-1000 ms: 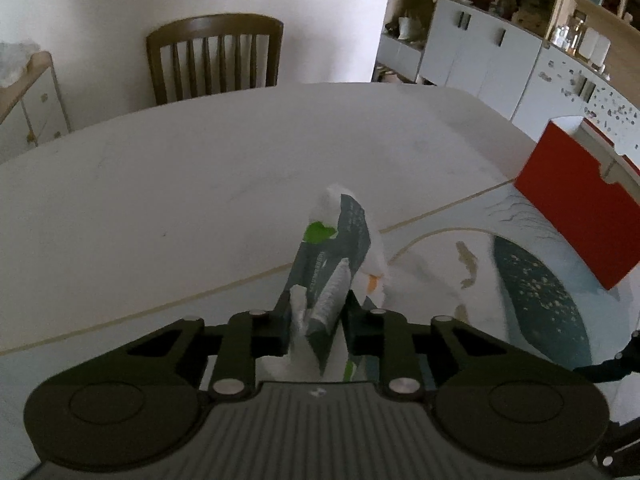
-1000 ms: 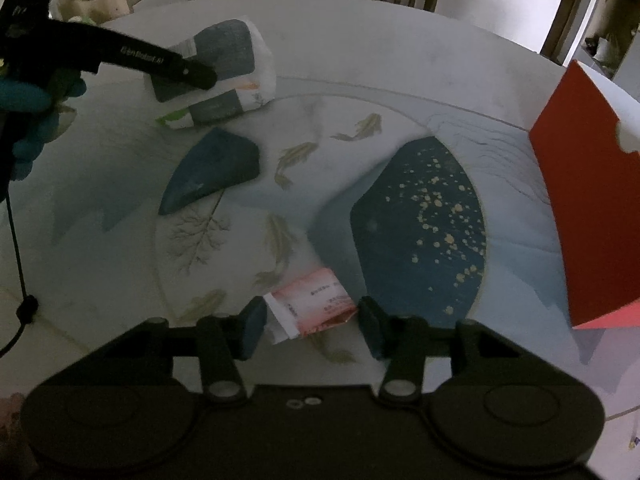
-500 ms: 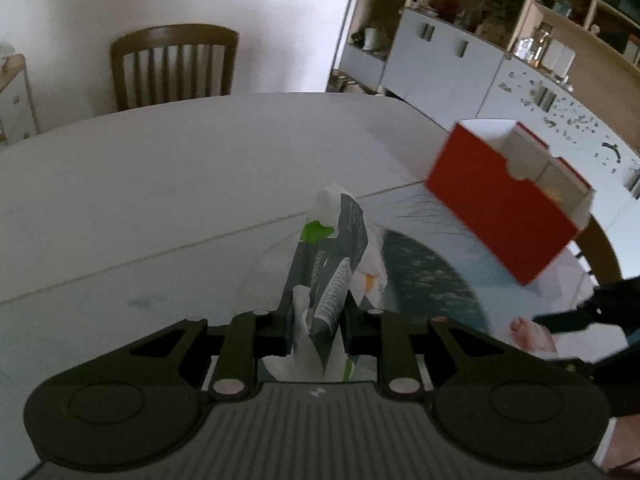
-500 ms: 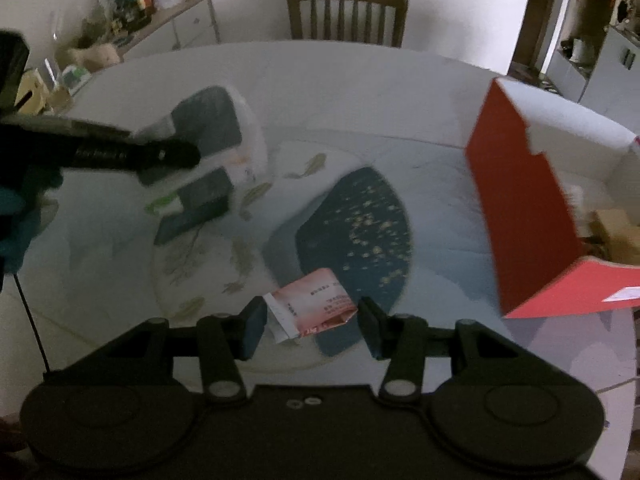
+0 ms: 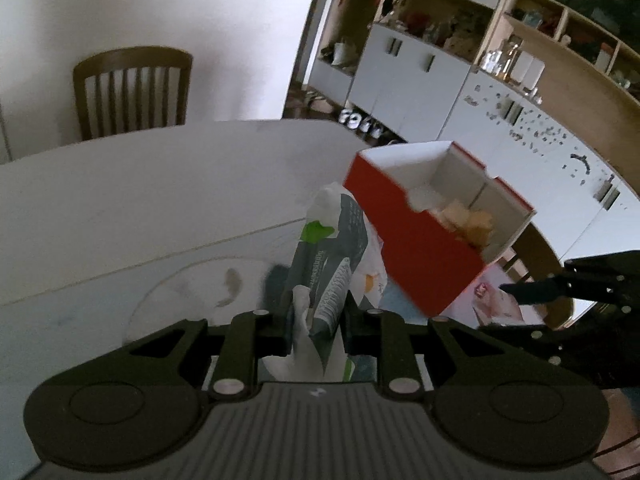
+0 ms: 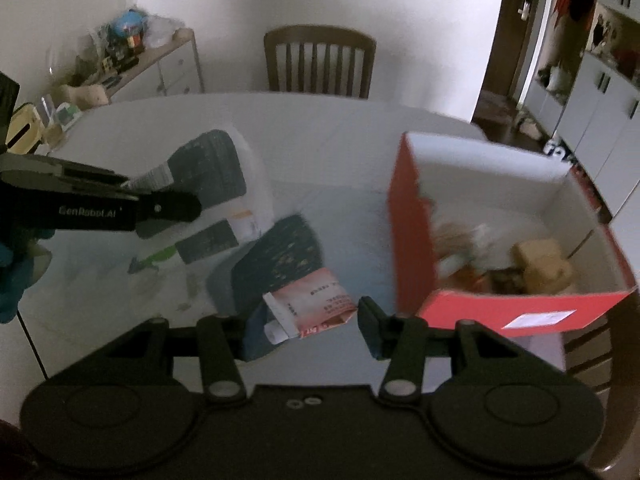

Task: Organize objects
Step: 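Carry the tissue pack and tube box over the shoebox with both grippers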

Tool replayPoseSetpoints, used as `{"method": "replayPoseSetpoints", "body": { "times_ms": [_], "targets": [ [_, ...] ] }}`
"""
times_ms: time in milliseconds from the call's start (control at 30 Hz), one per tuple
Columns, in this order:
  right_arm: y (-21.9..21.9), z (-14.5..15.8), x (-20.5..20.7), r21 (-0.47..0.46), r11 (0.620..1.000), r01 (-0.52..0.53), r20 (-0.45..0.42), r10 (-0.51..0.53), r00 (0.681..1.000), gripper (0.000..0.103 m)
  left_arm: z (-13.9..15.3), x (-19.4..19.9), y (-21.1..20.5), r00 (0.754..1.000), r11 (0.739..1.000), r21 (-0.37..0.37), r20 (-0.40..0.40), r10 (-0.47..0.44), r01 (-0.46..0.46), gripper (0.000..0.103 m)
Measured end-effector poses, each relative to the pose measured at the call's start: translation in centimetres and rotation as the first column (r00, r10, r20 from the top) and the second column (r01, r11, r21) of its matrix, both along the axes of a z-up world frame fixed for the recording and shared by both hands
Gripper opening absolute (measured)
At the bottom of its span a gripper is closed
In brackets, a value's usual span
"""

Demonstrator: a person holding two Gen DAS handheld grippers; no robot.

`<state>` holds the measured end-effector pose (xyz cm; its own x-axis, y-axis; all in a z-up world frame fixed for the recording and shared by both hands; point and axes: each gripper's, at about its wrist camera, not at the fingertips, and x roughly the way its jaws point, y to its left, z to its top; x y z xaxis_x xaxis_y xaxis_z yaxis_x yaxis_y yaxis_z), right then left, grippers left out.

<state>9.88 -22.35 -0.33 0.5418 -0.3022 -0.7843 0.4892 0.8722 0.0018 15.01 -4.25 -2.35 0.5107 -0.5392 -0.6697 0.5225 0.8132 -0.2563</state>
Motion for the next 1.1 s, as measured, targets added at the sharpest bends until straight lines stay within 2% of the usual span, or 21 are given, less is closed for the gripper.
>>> {"method": "replayPoseSetpoints", "body": {
  "times_ms": [367, 667, 800, 1100],
  "targets": [
    [-5.5, 2.5, -4.1, -0.102, 0.995, 0.011, 0.055, -0.006, 0.998, 0.049, 3.1, -0.3, -7.9, 0.998, 0.999, -0.016, 0.06, -0.033, 0.034, 0.021],
    [-10.2, 3.1, -6.6, -0.131, 0.99, 0.041, 0.09, -0.03, 0.996, 0.049, 4.3, 0.8, -14.9, 0.993, 0.998, 0.009, 0.096, -0.067, 0.066, 0.021],
    [-12.6, 2.8, -7.1, -0.128, 0.99, 0.064, 0.094, -0.052, 0.994, 0.049, 4.0, 1.8, -17.4, 0.993, 0.997, 0.029, 0.093, -0.071, 0.068, 0.021],
    [-16.0, 0.7, -7.2, -0.126, 0.988, 0.093, 0.058, -0.086, 0.995, 0.049, 1.7, 5.0, -23.2, 0.995, 0.99, 0.128, 0.074, -0.066, 0.056, 0.021]
  ]
}}
